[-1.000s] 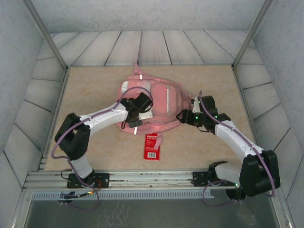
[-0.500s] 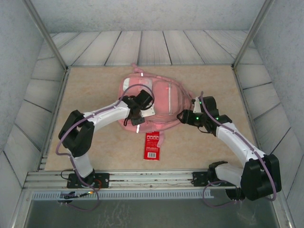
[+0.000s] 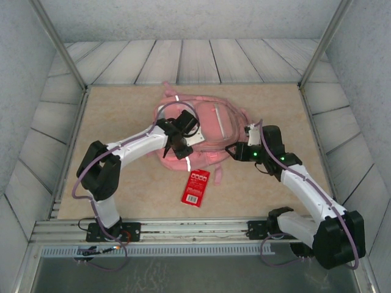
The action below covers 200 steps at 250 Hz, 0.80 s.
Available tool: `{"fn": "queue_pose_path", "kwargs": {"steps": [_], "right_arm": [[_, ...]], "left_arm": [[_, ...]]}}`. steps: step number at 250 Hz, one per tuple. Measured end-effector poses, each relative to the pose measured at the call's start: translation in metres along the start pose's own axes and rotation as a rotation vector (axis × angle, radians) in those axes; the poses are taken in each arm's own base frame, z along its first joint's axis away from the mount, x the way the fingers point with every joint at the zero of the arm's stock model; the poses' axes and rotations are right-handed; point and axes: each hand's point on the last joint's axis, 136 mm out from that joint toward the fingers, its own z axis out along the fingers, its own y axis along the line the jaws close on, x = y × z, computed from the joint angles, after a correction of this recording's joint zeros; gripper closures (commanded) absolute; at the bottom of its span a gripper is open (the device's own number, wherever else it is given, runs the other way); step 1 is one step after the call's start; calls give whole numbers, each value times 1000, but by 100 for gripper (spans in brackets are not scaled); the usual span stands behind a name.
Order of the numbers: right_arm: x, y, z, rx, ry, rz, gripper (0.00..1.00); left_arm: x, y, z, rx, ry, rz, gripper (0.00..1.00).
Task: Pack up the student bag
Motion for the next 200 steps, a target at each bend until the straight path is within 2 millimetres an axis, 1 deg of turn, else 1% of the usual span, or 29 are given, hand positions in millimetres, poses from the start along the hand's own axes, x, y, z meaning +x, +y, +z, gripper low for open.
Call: {"fn": "queue_pose_path", "kwargs": {"steps": [32,63,79,96,113,138,165,200], "right_arm": [[1,12,2,-54,3,-37,49],[11,24,10,-95,28,-90,50],[17,30,18,-109,53,-115,53],[24,32,27,-108,71,-134,59],[29,30,35,-93,76,-145,63],[32,21,44,-51,62,-138,62],[30,10,51,0,46,-125,62],[26,6,58,17,30,-123,62]], "left_arm": [[-7,-8,0,52,-33,-53,100],[-14,-17,-1,105,-63,-104,100],[-18,-20,-3,130,-77,-128,100],[-22,-24,-5,155,-90,-152,100],[-26,-27,-7,179,-103,-178,100],[-30,-30,-9,213,-119,-214,100],[-33,-32,-11,240,-131,-246,100],[-37,-34,-13,271,-144,-277,100]]}}
